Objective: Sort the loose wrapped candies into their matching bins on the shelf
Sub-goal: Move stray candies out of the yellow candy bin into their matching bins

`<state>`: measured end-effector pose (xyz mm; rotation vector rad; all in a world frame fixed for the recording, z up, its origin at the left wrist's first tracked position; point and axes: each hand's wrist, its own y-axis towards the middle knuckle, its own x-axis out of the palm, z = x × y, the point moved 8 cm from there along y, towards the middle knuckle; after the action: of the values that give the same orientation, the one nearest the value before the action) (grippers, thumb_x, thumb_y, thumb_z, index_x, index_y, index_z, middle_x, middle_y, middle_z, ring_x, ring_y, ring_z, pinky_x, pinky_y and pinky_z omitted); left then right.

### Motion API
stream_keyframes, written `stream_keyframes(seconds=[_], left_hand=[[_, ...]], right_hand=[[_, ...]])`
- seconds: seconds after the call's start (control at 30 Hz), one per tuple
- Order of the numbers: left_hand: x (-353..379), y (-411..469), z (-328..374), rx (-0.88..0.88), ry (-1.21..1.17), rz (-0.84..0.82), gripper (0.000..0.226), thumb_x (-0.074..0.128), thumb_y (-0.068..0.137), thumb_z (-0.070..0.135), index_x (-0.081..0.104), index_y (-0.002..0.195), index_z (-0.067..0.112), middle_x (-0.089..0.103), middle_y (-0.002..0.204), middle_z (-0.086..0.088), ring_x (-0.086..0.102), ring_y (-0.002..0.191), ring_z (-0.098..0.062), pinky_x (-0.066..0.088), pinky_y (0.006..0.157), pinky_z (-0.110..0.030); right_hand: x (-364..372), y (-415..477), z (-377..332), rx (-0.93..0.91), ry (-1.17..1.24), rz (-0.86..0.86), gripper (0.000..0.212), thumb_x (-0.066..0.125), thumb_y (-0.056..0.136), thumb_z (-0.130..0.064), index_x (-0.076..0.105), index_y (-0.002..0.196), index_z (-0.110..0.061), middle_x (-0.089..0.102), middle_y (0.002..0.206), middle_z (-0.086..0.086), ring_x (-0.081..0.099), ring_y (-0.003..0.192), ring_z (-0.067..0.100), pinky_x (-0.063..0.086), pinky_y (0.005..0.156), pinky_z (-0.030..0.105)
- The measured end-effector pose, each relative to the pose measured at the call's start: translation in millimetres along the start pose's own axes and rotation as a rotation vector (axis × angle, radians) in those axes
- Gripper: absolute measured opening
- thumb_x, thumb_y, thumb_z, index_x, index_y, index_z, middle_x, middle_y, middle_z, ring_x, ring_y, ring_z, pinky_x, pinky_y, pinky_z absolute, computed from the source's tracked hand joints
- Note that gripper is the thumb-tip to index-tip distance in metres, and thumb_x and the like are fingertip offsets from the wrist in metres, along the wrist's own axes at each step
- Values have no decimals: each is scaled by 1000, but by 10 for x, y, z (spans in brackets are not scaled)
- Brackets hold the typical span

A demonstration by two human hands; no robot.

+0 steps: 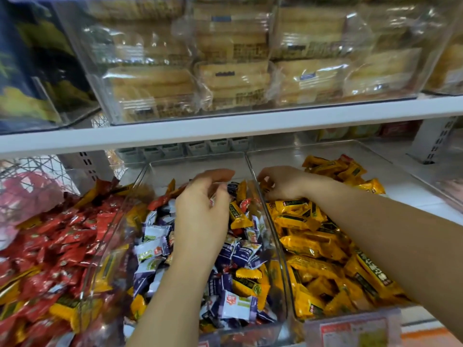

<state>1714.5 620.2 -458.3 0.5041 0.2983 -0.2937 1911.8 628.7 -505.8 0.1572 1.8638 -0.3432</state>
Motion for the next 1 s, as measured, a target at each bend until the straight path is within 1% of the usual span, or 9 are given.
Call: stream_keyframes(seconds=[0.2, 0.33, 0.47, 0.63, 0.73, 0.8, 0.87, 0.93, 1.0], left_hand=[[27, -1, 7, 21, 21, -5, 23, 53, 94, 15, 62, 96, 36, 66, 97, 17, 59, 93, 5, 42, 78, -10], [49, -14, 17, 13, 30, -18, 24, 53, 94, 16, 59, 94, 40, 65, 94, 19, 57, 90, 8, 41, 75, -9], [55, -49, 28, 4, 6, -25, 26, 52, 95, 15, 60, 96, 39, 66, 98, 16, 59, 93, 5, 44, 77, -15], [43, -82, 50, 12, -3, -31, 30, 53, 94, 13, 59, 92, 42, 66, 99, 17, 59, 94, 4, 44, 77, -13], [28, -91, 37, 10, -18, -42, 33, 53, 94, 12, 58, 90, 44, 65, 99, 19, 58, 96, 7, 42, 78, -11], [19, -93, 32, 13, -28, -48, 32, 52, 94, 12, 59, 91, 43, 65, 100, 19, 58, 97, 8, 42, 79, -10], [21, -93, 44, 22, -25, -56, 34, 52, 94, 12, 58, 89, 44, 64, 99, 22, 57, 96, 10, 41, 79, -8], [35, -95, 55, 26, -16, -67, 34, 52, 95, 12, 56, 89, 45, 63, 99, 22, 57, 96, 10, 41, 78, -8], [53, -94, 56, 33, -9, -75, 33, 51, 95, 12, 57, 90, 44, 64, 99, 21, 57, 97, 8, 43, 79, -11]], right_hand=[[-18, -109, 23, -54, 17, -91, 50, 69, 84, -21, 49, 129, -27, 56, 120, -6, 53, 107, 13, 41, 84, 25], [-10, -350, -33, -103, -26, -229, 36, 58, 92, -25, 54, 127, -28, 56, 112, -15, 52, 115, 9, 41, 97, 26], [124, -519, -43, -89, -67, -383, 38, 37, 98, -35, 53, 132, -28, 48, 138, -8, 42, 128, 14, 28, 113, 35], [72, -738, 7, -23, -91, -372, 52, 31, 96, -53, 57, 127, -21, 45, 140, 2, 37, 130, 23, 26, 111, 40], [127, -947, 9, -146, -197, -394, 49, 29, 99, -47, 53, 133, -21, 45, 136, 0, 30, 132, 18, 15, 106, 27], [153, -1035, 52, -165, -215, -397, 44, 30, 100, -42, 56, 129, -21, 50, 132, 1, 36, 124, 15, 11, 89, 12], [152, -1068, 87, -176, -207, -399, 45, 32, 99, -43, 61, 122, -16, 54, 126, 7, 43, 119, 18, 15, 97, 13], [85, -1084, 67, -200, -183, -399, 45, 37, 97, -48, 65, 114, -17, 58, 123, 6, 51, 115, 19, 34, 104, 31], [-53, -1050, 4, -198, -95, -337, 39, 42, 95, -47, 65, 116, -24, 60, 125, -7, 54, 113, 9, 40, 98, 24]])
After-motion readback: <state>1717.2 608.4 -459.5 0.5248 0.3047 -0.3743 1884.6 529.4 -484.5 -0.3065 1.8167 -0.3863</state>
